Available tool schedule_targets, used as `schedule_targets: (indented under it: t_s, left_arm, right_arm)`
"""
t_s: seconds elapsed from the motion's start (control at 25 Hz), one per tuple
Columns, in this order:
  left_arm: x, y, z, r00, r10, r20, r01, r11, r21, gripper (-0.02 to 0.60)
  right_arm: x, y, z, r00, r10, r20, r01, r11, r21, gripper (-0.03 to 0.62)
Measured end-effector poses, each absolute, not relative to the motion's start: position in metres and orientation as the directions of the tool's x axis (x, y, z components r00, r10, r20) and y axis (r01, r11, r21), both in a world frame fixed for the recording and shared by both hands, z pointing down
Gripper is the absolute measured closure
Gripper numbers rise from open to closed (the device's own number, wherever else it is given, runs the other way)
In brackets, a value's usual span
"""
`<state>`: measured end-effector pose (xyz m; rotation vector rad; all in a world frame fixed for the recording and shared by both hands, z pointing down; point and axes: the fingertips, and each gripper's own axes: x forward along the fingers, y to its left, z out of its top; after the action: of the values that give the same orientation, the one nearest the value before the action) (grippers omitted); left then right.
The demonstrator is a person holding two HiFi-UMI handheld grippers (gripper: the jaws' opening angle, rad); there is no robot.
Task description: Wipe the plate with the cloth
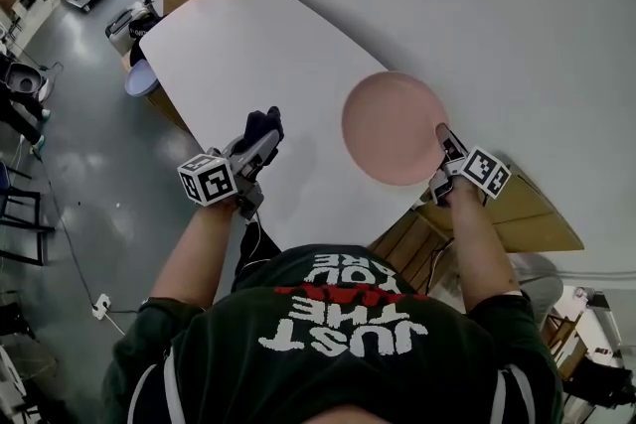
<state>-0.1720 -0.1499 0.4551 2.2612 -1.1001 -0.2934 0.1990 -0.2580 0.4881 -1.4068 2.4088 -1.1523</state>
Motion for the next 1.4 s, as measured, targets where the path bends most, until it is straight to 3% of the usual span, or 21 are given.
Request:
schedule_targets:
  t_s: [0.48,0.88,1.0,1.16,1.28,1.4]
  left_arm:
    - [-0.184,-0.154,0.499,0.614,-0.778,0.132,-0.658,-0.413,0.629,0.497]
    - [-0.184,-0.155,0.503,0.618,-0.774,0.137,-0.656,-0.412,0.632,0.497]
    - [-0.183,-0.153,0.502,0.614,-0.777,0.138,-0.66,-0.41,0.629,0.497]
    - [-0.182,-0.152,0.495,0.596,-0.792,0.132,-0.677,-0.408,0.612,0.497]
    - [-0.183,-0.15,0.482,0.571,-0.812,0.122,-0.707,-0.411,0.576,0.497]
    - [-0.186,-0.151,0.471,0.538,-0.836,0.112,-0.738,-0.402,0.543,0.497]
  right_arm:
    - [0.185,-0.29,0.614,-0.408,-0.743,0.531,-0.858,0.112,-0.502,0.579]
    - [0.179,-0.295,0.632,-0.32,-0.692,0.647,-0.942,0.157,-0.297,0.566]
    - [0.188,-0.294,0.615,-0.338,-0.706,0.623,-0.931,0.154,-0.33,0.48]
    - [0.197,-0.281,0.545,-0.431,-0.77,0.471,-0.891,0.28,-0.358,0.478]
    - [0.187,-0.255,0.484,-0.528,-0.769,0.359,-0.849,0.486,-0.209,0.548]
    - [0.187,-0.233,0.453,-0.546,-0.785,0.294,-0.835,0.538,-0.115,0.586]
